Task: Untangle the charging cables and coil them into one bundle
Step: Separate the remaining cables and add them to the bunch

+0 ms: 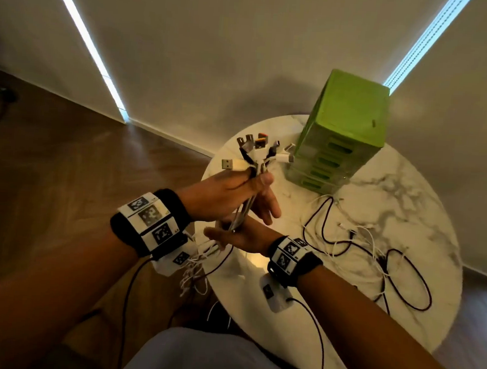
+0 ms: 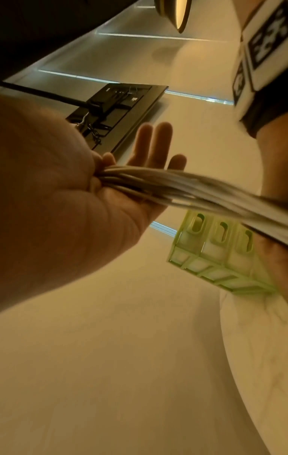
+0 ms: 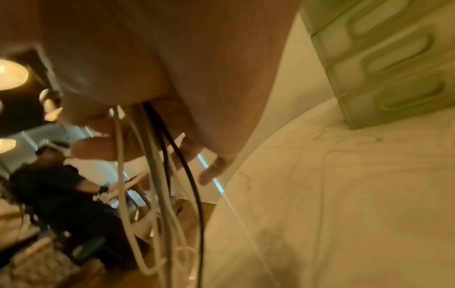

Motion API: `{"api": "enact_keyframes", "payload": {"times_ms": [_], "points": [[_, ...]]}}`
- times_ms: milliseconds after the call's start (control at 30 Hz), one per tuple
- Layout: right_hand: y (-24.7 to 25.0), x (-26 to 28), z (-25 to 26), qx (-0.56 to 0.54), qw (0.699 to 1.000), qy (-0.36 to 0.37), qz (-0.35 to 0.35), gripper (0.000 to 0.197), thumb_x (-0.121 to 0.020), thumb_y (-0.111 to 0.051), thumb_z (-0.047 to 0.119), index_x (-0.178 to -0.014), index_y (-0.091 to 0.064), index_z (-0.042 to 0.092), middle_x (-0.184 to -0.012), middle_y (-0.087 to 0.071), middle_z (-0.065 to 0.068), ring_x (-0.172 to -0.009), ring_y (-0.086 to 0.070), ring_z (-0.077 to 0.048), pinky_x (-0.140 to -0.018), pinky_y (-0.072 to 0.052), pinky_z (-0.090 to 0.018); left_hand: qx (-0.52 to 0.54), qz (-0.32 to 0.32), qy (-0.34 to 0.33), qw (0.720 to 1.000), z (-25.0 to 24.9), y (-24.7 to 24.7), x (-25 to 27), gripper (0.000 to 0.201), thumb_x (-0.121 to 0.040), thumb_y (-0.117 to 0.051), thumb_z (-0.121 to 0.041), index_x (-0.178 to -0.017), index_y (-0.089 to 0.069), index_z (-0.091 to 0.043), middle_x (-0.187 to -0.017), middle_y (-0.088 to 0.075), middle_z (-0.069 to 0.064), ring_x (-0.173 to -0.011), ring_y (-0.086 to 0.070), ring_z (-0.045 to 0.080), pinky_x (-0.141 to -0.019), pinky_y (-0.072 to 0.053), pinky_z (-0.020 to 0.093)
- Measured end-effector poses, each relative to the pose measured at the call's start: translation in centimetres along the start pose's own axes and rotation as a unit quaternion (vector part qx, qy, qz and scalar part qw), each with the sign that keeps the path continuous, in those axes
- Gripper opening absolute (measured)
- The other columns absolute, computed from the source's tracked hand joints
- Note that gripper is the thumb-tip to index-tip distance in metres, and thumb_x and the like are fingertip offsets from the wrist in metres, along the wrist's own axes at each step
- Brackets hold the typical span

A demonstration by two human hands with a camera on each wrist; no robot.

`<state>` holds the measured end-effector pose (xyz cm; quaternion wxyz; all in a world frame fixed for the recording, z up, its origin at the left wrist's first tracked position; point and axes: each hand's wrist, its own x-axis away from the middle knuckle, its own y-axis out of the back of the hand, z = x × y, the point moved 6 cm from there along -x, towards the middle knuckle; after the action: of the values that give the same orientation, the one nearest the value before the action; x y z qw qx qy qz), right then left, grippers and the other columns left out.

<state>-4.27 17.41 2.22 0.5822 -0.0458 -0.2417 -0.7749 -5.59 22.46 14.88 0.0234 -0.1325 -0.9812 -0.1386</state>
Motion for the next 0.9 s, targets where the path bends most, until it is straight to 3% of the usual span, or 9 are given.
{"api": "enact_keyframes", "payload": {"times_ms": [67, 167, 267, 333, 400, 533, 633, 767, 900], "points": [[1.9, -0.8, -0.7, 0.053, 0.992, 0.025, -0.111, 0.051, -0.096, -0.056, 0.052, -0.087, -0.066, 0.003, -0.078, -0.069, -0.016, -0.073, -0.067, -0.032, -0.070, -0.056, -0.046, -0.030, -0.043, -0.003, 0.999, 0.3, 1.1, -0.2, 0.050, -0.103, -0.028, -0.043, -0.081, -0.061, -0.013, -0.077, -0.068, -0.001, -0.078, -0.067, 0.019, -0.086, -0.056, 0.042], [5.2, -0.1, -0.5, 0.291, 0.904, 0.132, -0.284, 0.030, -0.097, -0.063, 0.038, -0.078, -0.063, 0.014, -0.060, -0.061, -0.009, -0.050, -0.055, -0.029, -0.051, -0.030, -0.029, 0.033, -0.118, -0.013, 0.992, 1.3, 2.1, -1.5, 0.043, -0.108, -0.028, -0.037, -0.076, -0.045, -0.015, -0.063, -0.043, -0.006, -0.060, -0.042, 0.014, -0.066, -0.042, 0.032], [5.3, 0.2, -1.5, 0.167, 0.966, 0.092, -0.174, 0.024, -0.095, -0.069, 0.033, -0.091, -0.059, 0.012, -0.087, -0.064, -0.010, -0.074, -0.056, -0.024, -0.066, -0.042, -0.033, 0.156, -0.151, 0.005, 0.976, 1.7, 1.5, -3.6, 0.035, -0.107, -0.031, -0.040, -0.083, -0.038, -0.015, -0.067, -0.029, -0.003, -0.059, -0.026, 0.013, -0.061, -0.031, 0.031], [5.2, 1.2, -3.3, 0.096, 0.991, 0.030, -0.083, 0.058, -0.085, -0.078, 0.040, -0.130, -0.053, 0.014, -0.131, -0.055, -0.006, -0.110, -0.054, -0.015, -0.093, -0.045, -0.025, 0.166, -0.147, 0.015, 0.975, 1.5, 0.4, -5.3, 0.033, -0.109, -0.030, -0.035, -0.083, -0.037, -0.016, -0.069, -0.025, -0.001, -0.060, -0.019, 0.018, -0.058, -0.023, 0.034], [6.2, 3.3, -5.5, 0.056, 0.995, -0.005, -0.085, 0.087, -0.078, -0.083, 0.046, -0.147, -0.037, 0.022, -0.149, -0.038, 0.001, -0.128, -0.045, -0.011, -0.104, -0.041, -0.023, 0.159, -0.129, 0.018, 0.979, 1.3, -1.0, -6.9, 0.031, -0.109, -0.032, -0.033, -0.082, -0.037, -0.018, -0.070, -0.025, 0.000, -0.063, -0.015, 0.023, -0.059, -0.017, 0.038], [12.9, 9.9, -10.9, -0.025, 0.962, -0.025, -0.271, 0.040, -0.088, -0.077, 0.024, -0.121, -0.060, 0.009, -0.121, -0.061, -0.005, -0.104, -0.061, -0.012, -0.084, -0.049, -0.018, 0.168, -0.101, 0.043, 0.980, 2.3, -4.5, -10.4, 0.029, -0.108, -0.036, -0.032, -0.082, -0.040, -0.019, -0.067, -0.034, -0.006, -0.059, -0.024, 0.013, -0.055, -0.019, 0.033], [18.4, 16.1, -17.8, -0.026, 0.903, -0.100, -0.418, 0.022, -0.094, -0.069, 0.016, -0.111, -0.063, 0.002, -0.112, -0.068, -0.016, -0.094, -0.064, -0.023, -0.086, -0.052, -0.033, 0.166, -0.089, 0.071, 0.980, 3.4, -7.4, -12.8, 0.028, -0.107, -0.039, -0.033, -0.083, -0.041, -0.019, -0.064, -0.036, -0.009, -0.056, -0.027, 0.009, -0.051, -0.022, 0.024], [21.7, 21.7, -26.1, 0.018, 0.881, -0.276, -0.384, 0.033, -0.103, -0.053, 0.025, -0.127, -0.058, 0.003, -0.130, -0.062, -0.019, -0.114, -0.060, -0.033, -0.099, -0.045, -0.042, 0.159, -0.075, 0.099, 0.979, 4.4, -10.6, -15.3, 0.030, -0.108, -0.040, -0.034, -0.082, -0.043, -0.019, -0.063, -0.035, -0.009, -0.056, -0.026, 0.010, -0.049, -0.022, 0.024], [21.9, 21.8, -28.7, 0.106, 0.907, -0.267, -0.309, 0.037, -0.106, -0.045, 0.027, -0.124, -0.062, 0.000, -0.129, -0.062, -0.023, -0.119, -0.058, -0.038, -0.093, -0.040, -0.035, 0.139, -0.067, 0.110, 0.982, 5.1, -13.0, -16.8, 0.032, -0.108, -0.039, -0.034, -0.081, -0.045, -0.018, -0.063, -0.034, -0.008, -0.054, -0.027, 0.009, -0.049, -0.024, 0.023]]}}
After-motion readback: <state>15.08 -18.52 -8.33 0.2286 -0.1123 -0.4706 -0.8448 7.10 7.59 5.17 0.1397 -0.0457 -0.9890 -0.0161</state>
